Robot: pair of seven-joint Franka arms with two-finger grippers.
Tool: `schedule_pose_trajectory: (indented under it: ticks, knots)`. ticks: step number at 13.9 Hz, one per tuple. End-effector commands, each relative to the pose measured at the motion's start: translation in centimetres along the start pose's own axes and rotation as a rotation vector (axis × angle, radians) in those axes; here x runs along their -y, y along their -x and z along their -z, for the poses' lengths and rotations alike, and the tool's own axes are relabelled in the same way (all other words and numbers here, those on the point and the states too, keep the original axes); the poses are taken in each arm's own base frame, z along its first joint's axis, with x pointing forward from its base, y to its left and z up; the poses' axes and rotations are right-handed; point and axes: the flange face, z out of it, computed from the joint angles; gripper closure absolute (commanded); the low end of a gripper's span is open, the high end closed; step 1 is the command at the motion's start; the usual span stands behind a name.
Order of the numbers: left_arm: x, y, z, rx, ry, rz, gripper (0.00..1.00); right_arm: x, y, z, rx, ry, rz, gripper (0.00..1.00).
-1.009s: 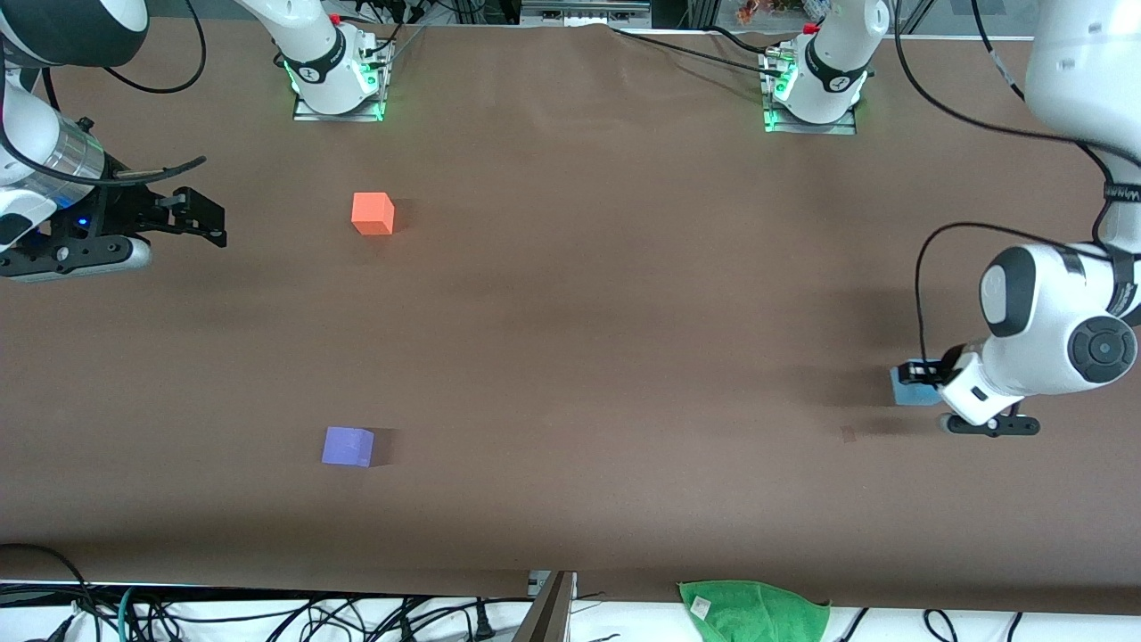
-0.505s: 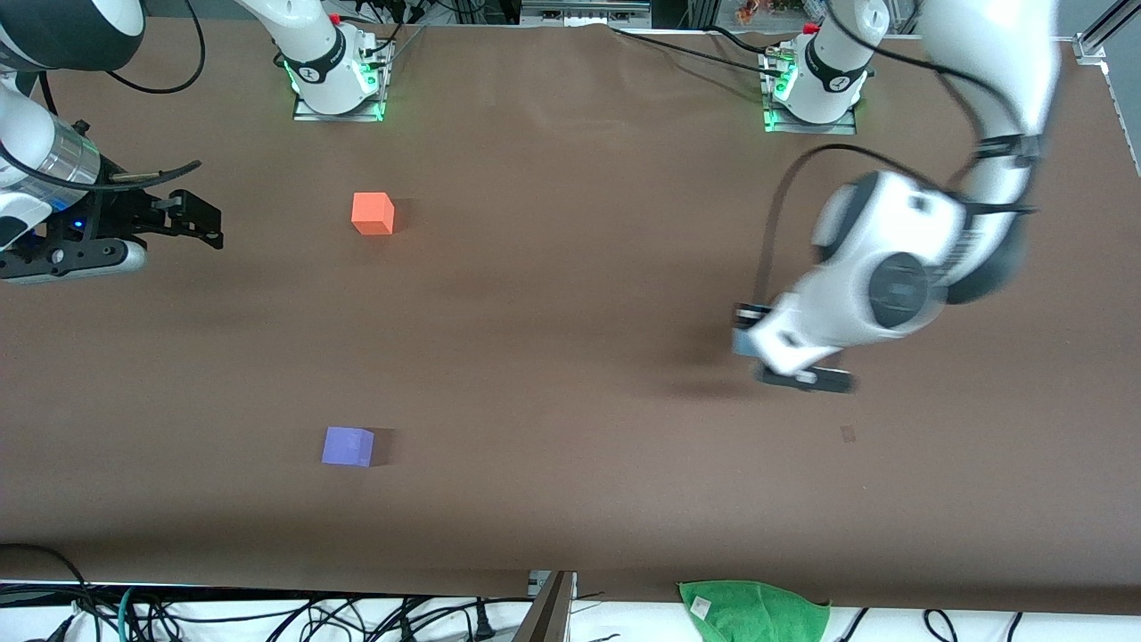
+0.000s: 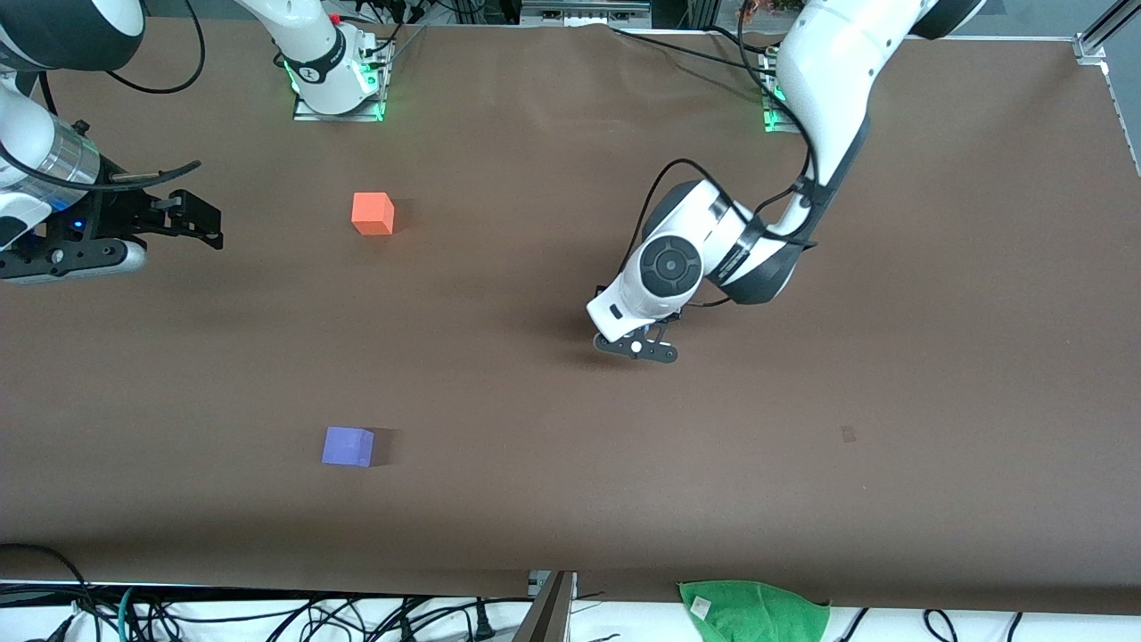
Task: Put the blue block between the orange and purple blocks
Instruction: 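Carry the blue block to the table middle and release it, then return the left gripper to rest while the right gripper reaches the block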
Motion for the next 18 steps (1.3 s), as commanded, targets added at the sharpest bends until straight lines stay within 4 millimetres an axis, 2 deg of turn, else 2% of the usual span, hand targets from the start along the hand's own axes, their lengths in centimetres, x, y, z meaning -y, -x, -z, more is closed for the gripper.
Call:
schedule_pose_trajectory:
  ticks: [1,2,3,4,6,7,9,11,12,14,15,16,17,18]
  knots:
    - [-0.7,-0.5,-2.6,0.024,-0.005,0.005,0.86,-0.1,0.1,0.4,-0.010,0.006,-0.003,0.00]
    - [-1.7,0.1,-3.5,0.034,-0.012,-0.005,0.78,-0.1,0.1,0.4,-0.013,0.006,-0.003,0.00]
    - [-1.4,-0.1,-3.7,0.036,-0.015,0.000,0.51,-0.1,0.0,0.4,-0.016,0.006,-0.001,0.00]
    - [-0.8,-0.4,-3.4,0.032,-0.016,0.008,0.01,-0.1,-0.1,0.5,-0.024,0.006,0.011,0.00]
    - [0.4,-1.0,-1.5,0.016,-0.009,0.021,0.00,0.0,-0.5,0.1,-0.027,0.002,0.011,0.00]
    - [0.7,-1.0,1.0,-0.010,0.000,0.027,0.00,0.0,-0.6,0.1,-0.036,-0.001,0.010,0.00]
    - [2.1,0.1,7.7,-0.029,-0.012,0.038,0.00,0.0,-1.2,-0.4,-0.045,-0.012,0.008,0.00]
    - [5.0,2.1,15.7,-0.048,-0.029,0.067,0.00,0.0,-1.3,-0.6,-0.044,-0.024,-0.007,0.00]
    - [7.9,2.9,19.4,-0.056,-0.034,0.108,0.00,0.0,-1.6,-1.1,-0.040,-0.024,-0.007,0.00]
    - [14.2,4.3,25.1,-0.076,-0.035,0.202,0.00,0.6,-2.4,-2.6,-0.022,-0.026,0.006,0.00]
    - [18.2,4.8,28.0,-0.107,-0.024,0.263,0.00,2.5,-3.2,-4.7,0.015,-0.018,0.043,0.00]
    - [21.8,5.5,30.3,-0.137,-0.015,0.319,0.00,5.4,-3.4,-5.1,0.026,-0.007,0.090,0.00]
    - [25.3,6.5,32.2,-0.148,-0.011,0.360,0.00,7.1,-3.4,-5.4,0.031,-0.007,0.116,0.00]
    - [27.6,7.5,33.5,-0.142,-0.013,0.339,0.00,8.0,-3.4,-5.6,0.030,-0.009,0.127,0.00]
